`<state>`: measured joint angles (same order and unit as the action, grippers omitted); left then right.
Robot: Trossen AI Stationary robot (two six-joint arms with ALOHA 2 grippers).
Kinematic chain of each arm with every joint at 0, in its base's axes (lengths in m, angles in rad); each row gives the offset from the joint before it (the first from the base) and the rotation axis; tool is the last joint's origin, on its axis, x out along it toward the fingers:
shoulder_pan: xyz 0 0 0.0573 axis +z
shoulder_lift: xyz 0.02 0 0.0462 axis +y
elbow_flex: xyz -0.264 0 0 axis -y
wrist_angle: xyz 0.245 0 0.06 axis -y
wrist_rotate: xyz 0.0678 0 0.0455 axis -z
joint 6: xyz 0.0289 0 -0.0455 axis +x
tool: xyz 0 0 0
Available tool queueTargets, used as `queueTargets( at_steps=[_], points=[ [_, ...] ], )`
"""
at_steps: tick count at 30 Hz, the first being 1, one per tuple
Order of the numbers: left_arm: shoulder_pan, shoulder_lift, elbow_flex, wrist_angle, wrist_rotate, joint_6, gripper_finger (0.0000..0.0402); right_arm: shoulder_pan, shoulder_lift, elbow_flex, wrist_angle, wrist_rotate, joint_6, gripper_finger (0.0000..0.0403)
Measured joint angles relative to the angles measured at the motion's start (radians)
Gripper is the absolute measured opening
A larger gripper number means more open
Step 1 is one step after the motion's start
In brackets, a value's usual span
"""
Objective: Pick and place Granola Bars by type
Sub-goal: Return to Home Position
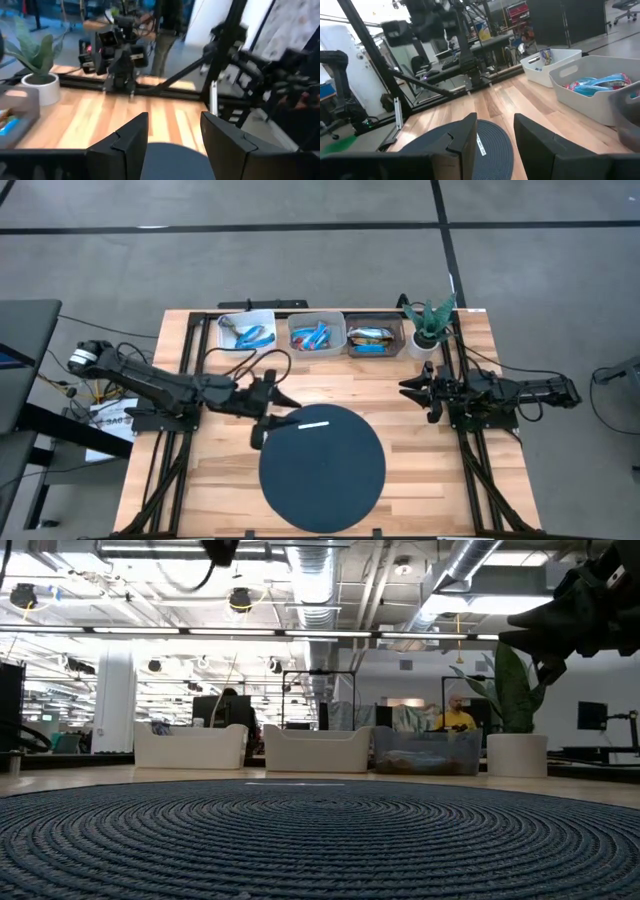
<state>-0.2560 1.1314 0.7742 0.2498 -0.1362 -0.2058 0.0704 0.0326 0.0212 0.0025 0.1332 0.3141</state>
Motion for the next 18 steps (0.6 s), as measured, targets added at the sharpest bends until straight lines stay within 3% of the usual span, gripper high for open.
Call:
queueTargets(
  at_steps=[4, 8, 18],
  points=[
    [-0.009, -0.077, -0.184, 0.157, 0.047, 0.002, 0.0173, 0.000, 0.000, 0.000, -0.001, -0.001, 0.000, 0.0123],
    [-0.010, -0.205, -0.295, 0.177, 0.078, 0.009, 0.0173, 0.000, 0.000, 0.000, 0.001, -0.001, 0.000, 0.0123],
    [-0.009, -0.610, -0.427, -0.083, 0.079, 0.056, 0.0173, 0.000, 0.000, 0.000, 0.002, -0.001, 0.000, 0.0123]
  ],
)
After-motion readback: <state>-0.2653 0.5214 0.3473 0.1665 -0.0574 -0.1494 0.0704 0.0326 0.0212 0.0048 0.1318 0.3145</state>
